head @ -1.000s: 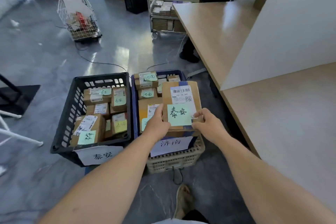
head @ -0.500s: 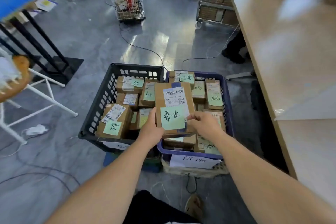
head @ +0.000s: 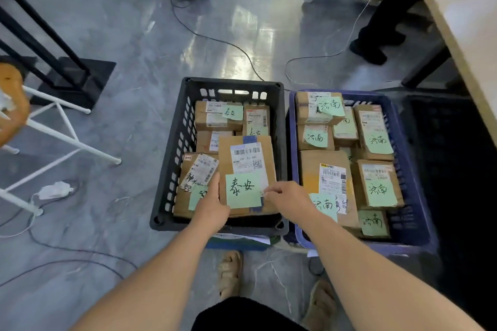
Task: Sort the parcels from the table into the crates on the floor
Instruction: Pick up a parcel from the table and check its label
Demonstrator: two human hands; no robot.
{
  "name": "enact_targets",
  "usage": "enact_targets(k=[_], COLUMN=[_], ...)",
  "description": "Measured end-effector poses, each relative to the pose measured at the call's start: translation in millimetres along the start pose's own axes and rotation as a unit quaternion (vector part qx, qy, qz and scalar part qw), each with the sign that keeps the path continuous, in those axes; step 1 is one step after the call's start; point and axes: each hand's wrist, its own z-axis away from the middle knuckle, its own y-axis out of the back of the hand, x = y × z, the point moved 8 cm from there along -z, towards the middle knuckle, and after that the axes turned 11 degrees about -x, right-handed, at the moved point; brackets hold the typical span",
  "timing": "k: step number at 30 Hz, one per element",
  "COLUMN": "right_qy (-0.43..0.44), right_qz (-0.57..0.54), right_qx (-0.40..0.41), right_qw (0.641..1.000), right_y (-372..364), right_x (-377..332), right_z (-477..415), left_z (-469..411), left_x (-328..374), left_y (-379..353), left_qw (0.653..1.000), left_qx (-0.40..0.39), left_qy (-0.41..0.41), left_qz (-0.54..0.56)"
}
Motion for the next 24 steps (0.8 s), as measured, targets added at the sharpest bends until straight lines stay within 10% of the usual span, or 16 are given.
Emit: enact_targets(k=[24], right_qy=[-0.125], right_qz=[0.143], right_qx=[-0.118], right_qw=[0.975], right_y=[-85.5], right_x=[62.5], right_z=[-110.6], left_z=[-95.8], left_x=[-72.9], left_y=[-40.2], left_qw=[0.962], left_qx=[-0.135], left_qy=[0.068], left_qz=[-0.229])
